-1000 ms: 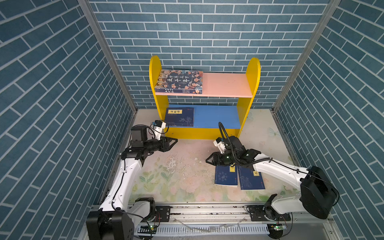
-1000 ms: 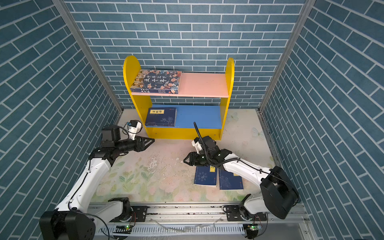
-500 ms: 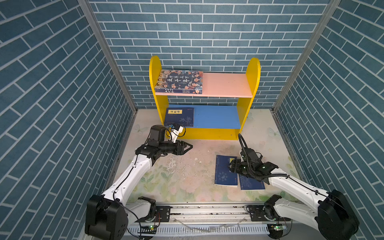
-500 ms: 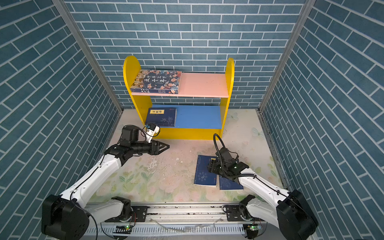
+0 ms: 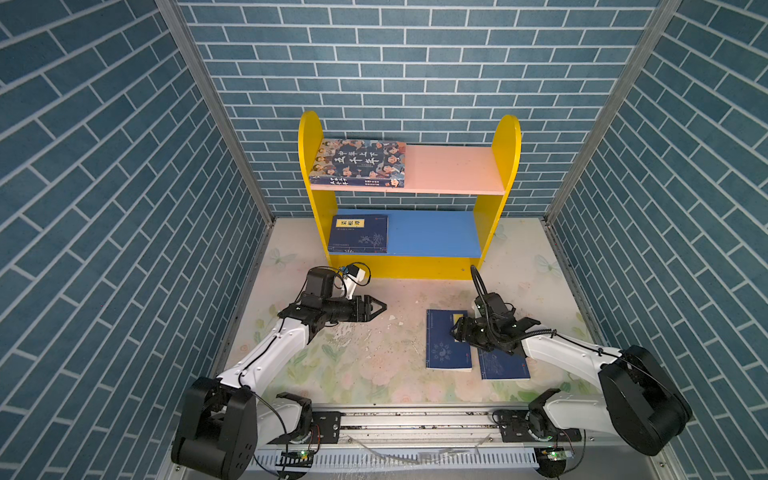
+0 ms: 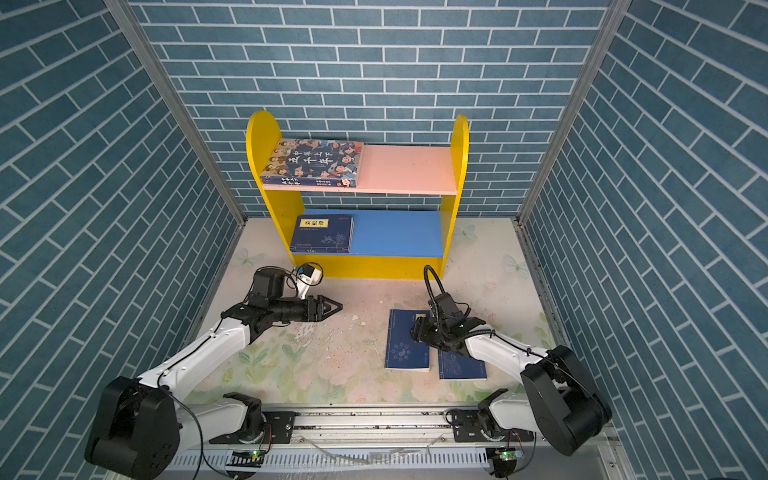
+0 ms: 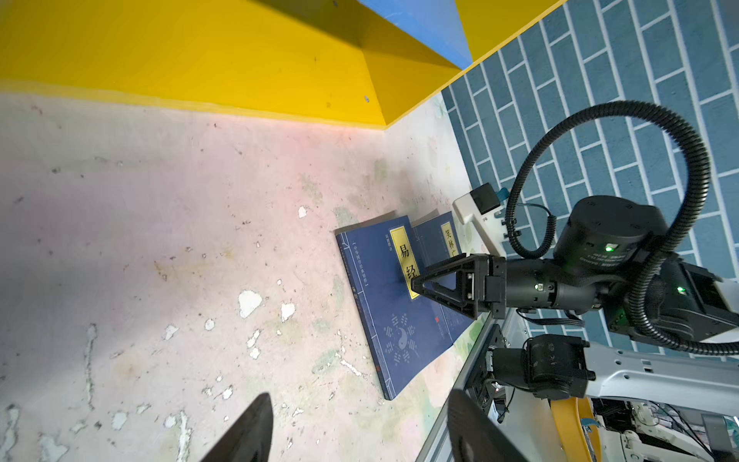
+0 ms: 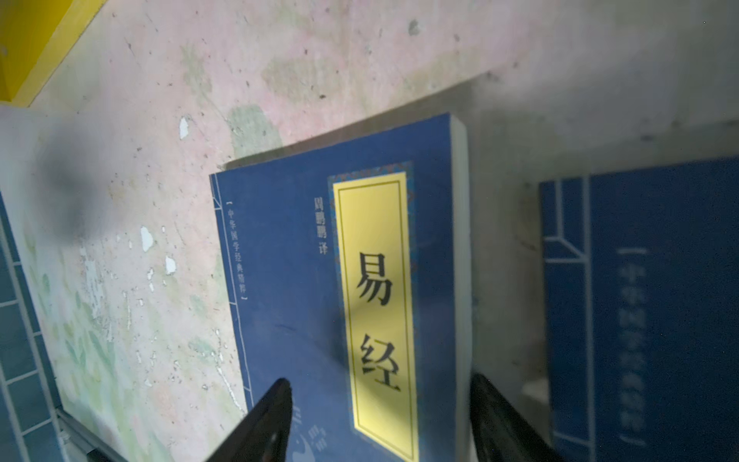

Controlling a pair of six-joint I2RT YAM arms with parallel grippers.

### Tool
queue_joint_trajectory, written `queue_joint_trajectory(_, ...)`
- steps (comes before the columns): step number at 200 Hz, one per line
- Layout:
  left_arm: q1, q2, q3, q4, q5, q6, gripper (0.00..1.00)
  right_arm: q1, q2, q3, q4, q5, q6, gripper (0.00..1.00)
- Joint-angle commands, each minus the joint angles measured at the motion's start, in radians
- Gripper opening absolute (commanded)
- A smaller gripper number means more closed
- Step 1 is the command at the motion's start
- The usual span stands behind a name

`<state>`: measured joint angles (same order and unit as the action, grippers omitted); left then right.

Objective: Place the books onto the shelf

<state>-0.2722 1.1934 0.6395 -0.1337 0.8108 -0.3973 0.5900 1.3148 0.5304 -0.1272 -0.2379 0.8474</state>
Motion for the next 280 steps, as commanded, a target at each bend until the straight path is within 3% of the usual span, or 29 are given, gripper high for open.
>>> queue_joint_trajectory(1,-0.004,0.025,-0.035,0.053,-0.015,-0.025,0.71,0.011,0.056,0.025,0.049,-0.095,-0.030,0.68)
queue_joint_trajectory(49,-0.007,0.104,-0.095,0.108,-0.034,-0.063,0.72,0.095,0.137,0.088,0.086,-0.208,-0.015,0.66)
queue_joint_trajectory(92,-0.045,0.167,-0.118,0.139,-0.043,-0.052,0.72,0.121,0.102,0.035,-0.024,-0.153,0.043,0.67)
queue_joint_trajectory(152,-0.146,0.266,-0.107,0.165,-0.044,-0.029,0.70,0.125,0.118,-0.029,0.121,-0.203,0.110,0.66)
queue_joint_trajectory(231,-0.203,0.398,-0.077,0.202,-0.034,-0.061,0.66,0.136,0.184,-0.059,0.270,-0.231,0.150,0.63)
queue_joint_trajectory(280,-0.228,0.426,-0.067,0.222,-0.009,-0.075,0.65,0.137,0.201,-0.081,0.418,-0.274,0.200,0.54)
